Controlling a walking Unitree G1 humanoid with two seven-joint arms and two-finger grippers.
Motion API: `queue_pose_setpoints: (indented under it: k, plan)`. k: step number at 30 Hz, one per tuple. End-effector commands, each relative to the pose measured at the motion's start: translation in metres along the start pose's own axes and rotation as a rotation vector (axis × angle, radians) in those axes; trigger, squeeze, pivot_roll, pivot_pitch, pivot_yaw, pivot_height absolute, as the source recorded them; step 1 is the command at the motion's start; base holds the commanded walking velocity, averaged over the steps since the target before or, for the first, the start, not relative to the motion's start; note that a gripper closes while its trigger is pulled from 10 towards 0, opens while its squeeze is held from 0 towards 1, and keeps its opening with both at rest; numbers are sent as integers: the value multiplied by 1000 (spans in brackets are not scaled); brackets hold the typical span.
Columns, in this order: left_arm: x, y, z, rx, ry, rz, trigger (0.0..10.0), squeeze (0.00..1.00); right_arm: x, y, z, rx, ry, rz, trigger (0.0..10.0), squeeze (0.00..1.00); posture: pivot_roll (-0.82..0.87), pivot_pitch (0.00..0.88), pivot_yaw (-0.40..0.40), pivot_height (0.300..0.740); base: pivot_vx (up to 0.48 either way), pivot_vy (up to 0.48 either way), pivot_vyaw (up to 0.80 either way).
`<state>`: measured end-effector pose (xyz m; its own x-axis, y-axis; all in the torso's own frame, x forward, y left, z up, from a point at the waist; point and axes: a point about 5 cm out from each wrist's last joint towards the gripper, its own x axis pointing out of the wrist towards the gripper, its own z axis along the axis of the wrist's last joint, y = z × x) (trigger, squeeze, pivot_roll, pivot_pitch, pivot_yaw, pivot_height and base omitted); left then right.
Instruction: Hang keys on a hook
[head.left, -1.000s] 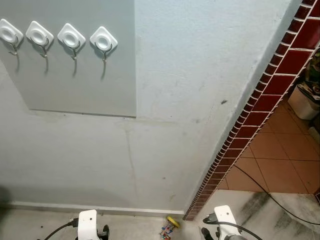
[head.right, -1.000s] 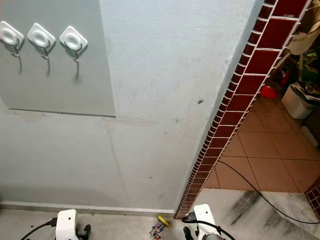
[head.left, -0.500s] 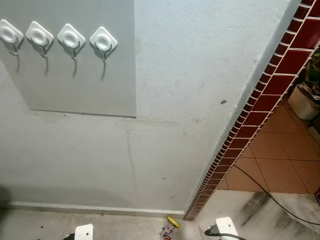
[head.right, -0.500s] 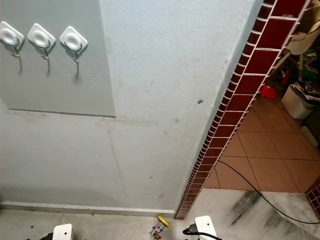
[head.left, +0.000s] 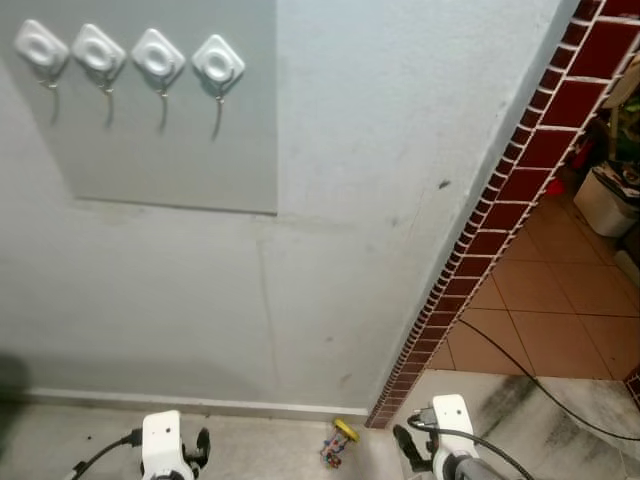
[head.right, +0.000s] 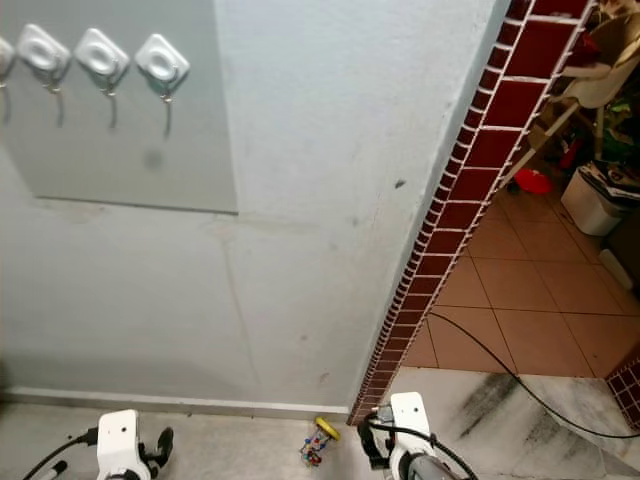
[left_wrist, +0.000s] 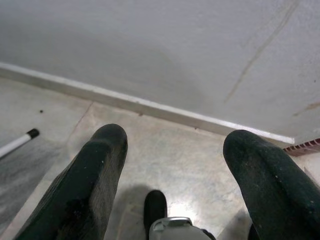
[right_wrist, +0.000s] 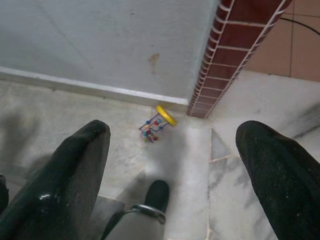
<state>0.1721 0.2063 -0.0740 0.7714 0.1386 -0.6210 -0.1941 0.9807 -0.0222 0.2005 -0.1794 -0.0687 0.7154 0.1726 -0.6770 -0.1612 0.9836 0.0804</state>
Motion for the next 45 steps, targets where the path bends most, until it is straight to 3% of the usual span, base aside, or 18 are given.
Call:
queue_pose_setpoints:
  k: [1, 20, 39, 45]
  plan:
    - [-2, 0, -3, -10, 3, -2, 10000, 0, -1, -2, -2, 17, -3, -6, 10000, 0, -40, 0, -33, 740, -292, 0, 0]
    - [-2, 8, -3, -49, 1, 30, 10000, 0, -4, 2, -10, 10, 1, 17, 10000, 0, -36, 0, -34, 740, -277, 0, 0]
    - [-7, 13, -9, -31, 12, 36, 10000, 0, -10, 0, -23, 9, 32, 14, 10000, 0, -31, 0, -33, 740, -316, 0, 0]
    - [-7, 14, -10, -33, 18, 43, 10000, 0, -11, 0, -24, 11, 35, 15, 10000, 0, -30, 0, -31, 740, 0, 0, 0]
